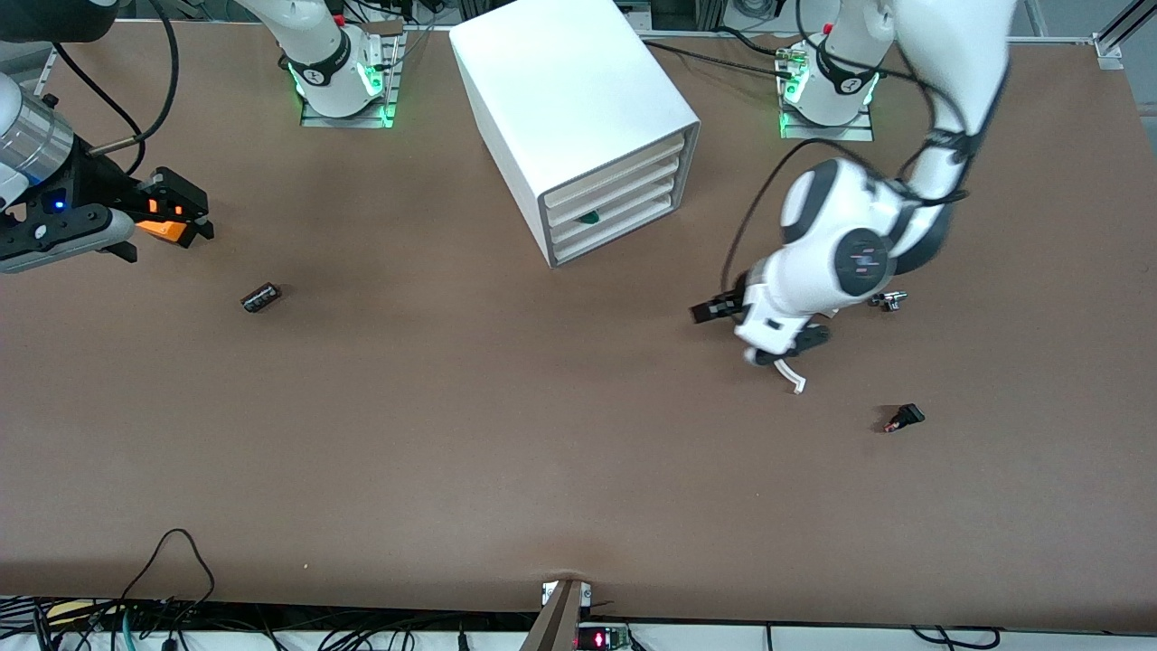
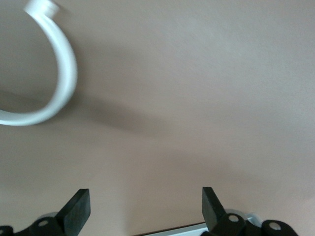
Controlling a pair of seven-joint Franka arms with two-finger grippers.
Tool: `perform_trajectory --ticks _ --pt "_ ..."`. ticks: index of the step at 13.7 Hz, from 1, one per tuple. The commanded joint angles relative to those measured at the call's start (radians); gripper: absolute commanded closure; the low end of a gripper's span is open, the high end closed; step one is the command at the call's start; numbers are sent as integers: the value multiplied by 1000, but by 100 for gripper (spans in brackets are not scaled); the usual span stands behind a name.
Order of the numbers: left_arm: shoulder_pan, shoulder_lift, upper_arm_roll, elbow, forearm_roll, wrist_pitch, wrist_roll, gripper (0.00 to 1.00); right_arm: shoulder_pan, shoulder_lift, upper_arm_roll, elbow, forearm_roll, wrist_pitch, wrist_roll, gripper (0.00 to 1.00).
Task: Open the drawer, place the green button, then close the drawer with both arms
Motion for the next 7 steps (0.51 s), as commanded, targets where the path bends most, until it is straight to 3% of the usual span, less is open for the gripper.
perform_trajectory --ticks 1,3,7 --pt "54 -111 43 -14 53 -89 145 0 -8 1 6 15 -8 -17 4 0" --pt "116 -159 45 12 139 -146 164 0 -8 -1 6 13 -8 -17 4 0" --pt "203 -226 60 84 159 -325 290 0 -8 -1 6 13 -8 -18 4 0"
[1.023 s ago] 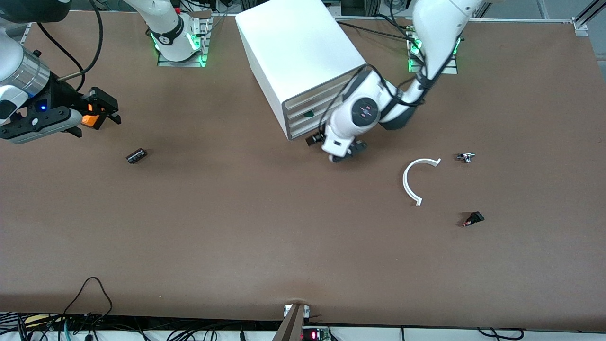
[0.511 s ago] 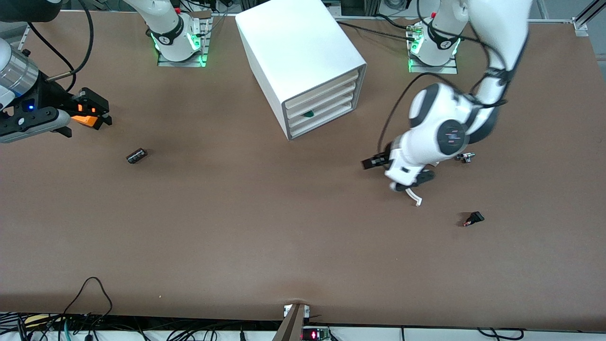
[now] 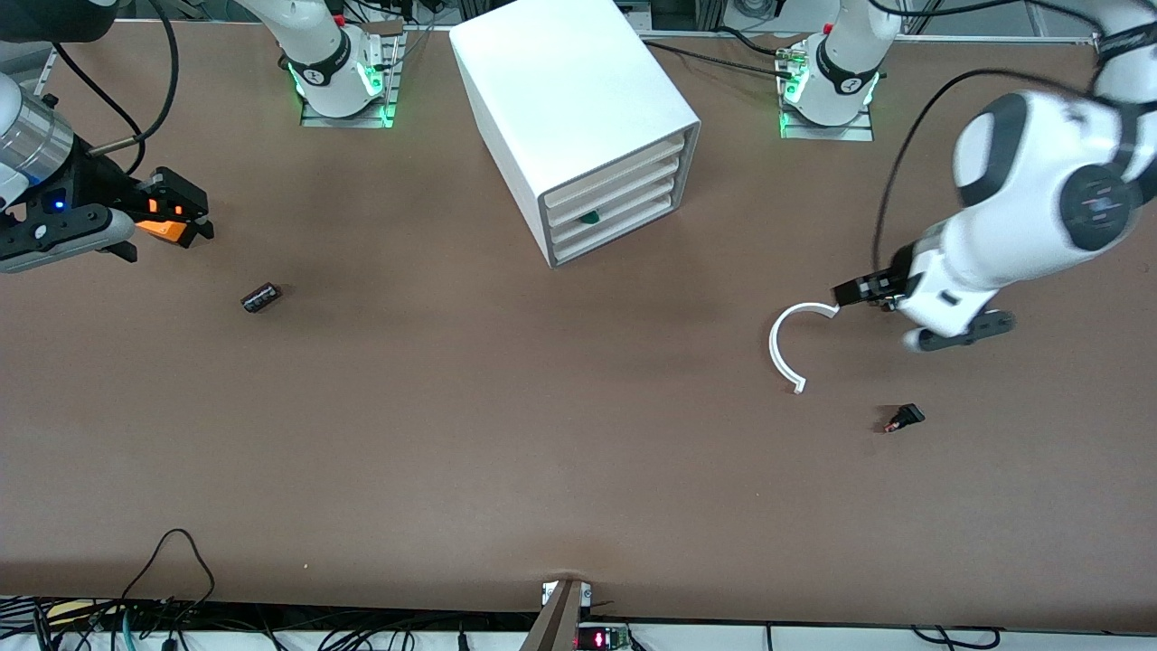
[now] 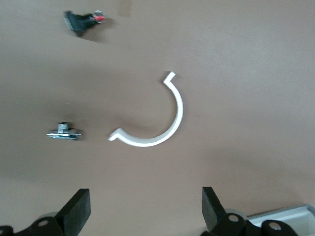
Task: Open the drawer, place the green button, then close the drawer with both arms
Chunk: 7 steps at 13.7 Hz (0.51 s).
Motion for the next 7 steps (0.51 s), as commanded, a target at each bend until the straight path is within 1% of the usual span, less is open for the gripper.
perform_trajectory --ticks 1,2,3,5,7 --pt "20 -51 18 20 53 -67 72 0 -8 1 7 13 -8 -15 3 0" --pt "27 -71 18 18 99 -70 100 0 -8 1 7 13 -8 -15 3 0" --pt "38 -85 20 20 115 -80 133 0 -8 1 7 13 -8 -15 3 0" --pt "47 -97 46 47 116 -116 184 0 -8 1 7 13 -8 -15 3 0" --pt "63 -102 50 67 116 -128 250 0 -8 1 7 13 -8 -15 5 0"
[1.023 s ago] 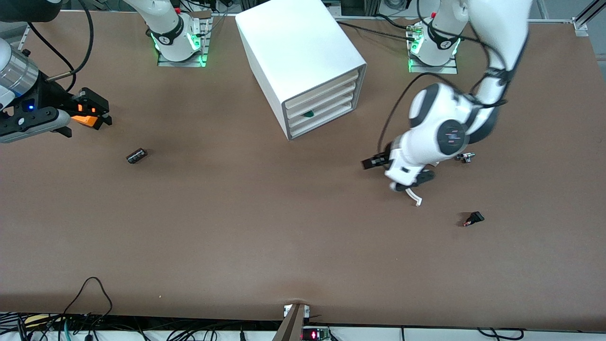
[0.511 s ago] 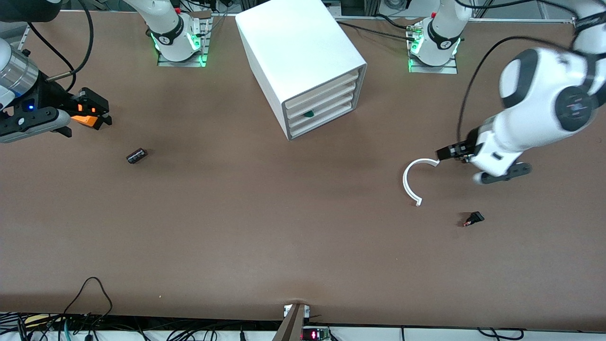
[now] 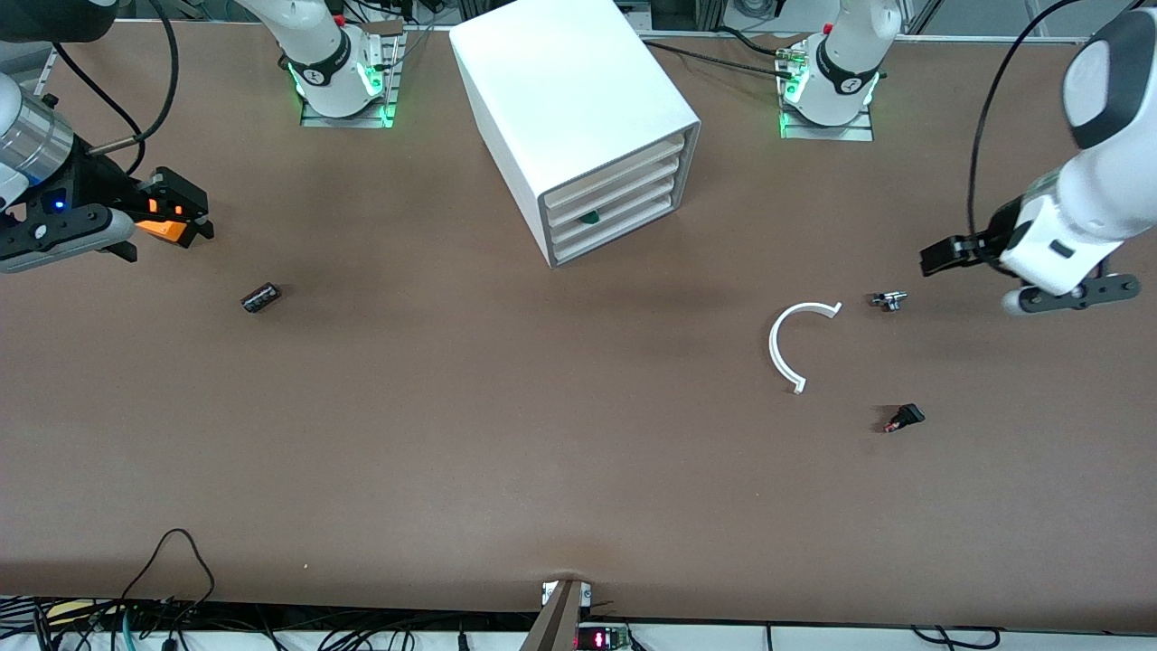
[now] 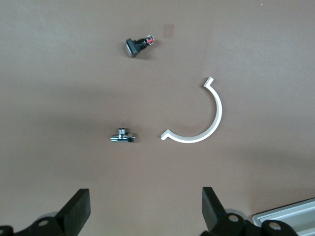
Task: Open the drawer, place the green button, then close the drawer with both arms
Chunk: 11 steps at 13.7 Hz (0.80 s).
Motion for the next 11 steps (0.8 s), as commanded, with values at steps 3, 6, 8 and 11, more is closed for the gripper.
perform_trajectory --ticks 3,6,8,11 --pt "27 -25 17 31 23 -41 126 0 -7 2 6 13 -8 -14 5 0" --pt "32 -36 29 33 23 -41 181 0 -7 4 6 13 -8 -14 5 0" --pt "35 -49 29 44 23 -41 198 0 -7 5 6 13 -6 -13 5 0" --pt "35 -57 31 45 23 -38 234 0 -9 5 6 13 -6 -13 5 0"
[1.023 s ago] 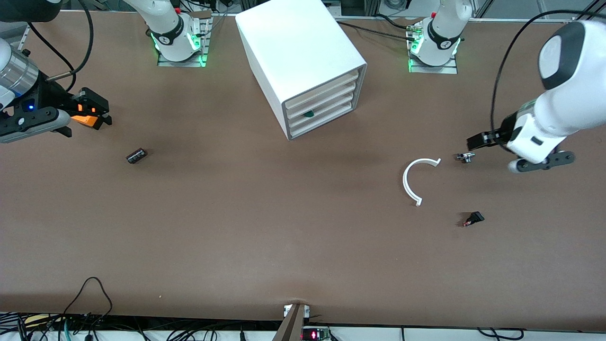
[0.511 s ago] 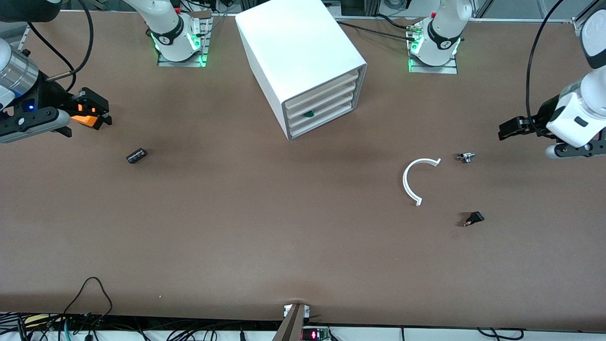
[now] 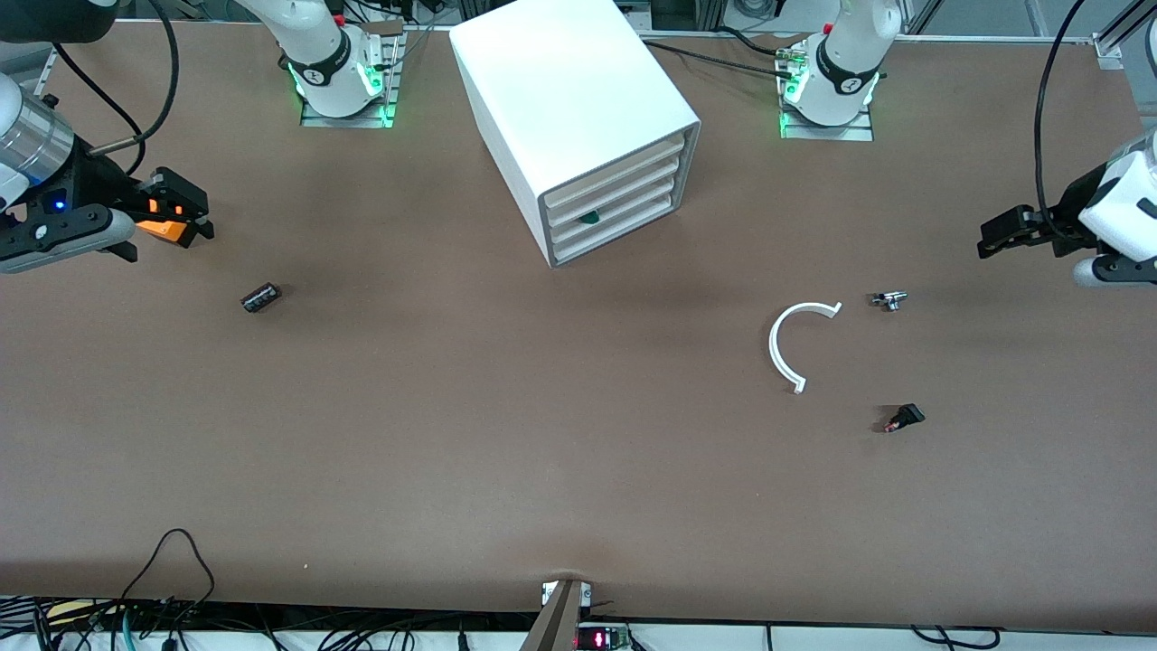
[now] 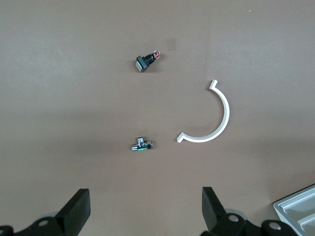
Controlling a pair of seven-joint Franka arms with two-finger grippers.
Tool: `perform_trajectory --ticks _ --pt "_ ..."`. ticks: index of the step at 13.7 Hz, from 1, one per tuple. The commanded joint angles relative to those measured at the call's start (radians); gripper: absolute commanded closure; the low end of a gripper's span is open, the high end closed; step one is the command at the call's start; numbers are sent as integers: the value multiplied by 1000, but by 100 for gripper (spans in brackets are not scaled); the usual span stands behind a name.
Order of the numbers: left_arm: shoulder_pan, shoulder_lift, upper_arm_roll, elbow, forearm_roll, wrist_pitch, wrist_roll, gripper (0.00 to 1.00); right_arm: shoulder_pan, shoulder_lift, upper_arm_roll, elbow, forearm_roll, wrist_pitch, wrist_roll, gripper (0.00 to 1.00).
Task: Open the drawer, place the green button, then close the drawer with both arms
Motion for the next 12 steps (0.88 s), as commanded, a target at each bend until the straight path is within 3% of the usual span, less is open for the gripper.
perform_trajectory --ticks 1,12 --pt "2 -26 1 9 23 -15 37 0 -7 5 7 13 -6 -14 4 0" --pt "0 -33 -1 46 38 -7 51 0 -7 5 6 13 -5 -14 6 0"
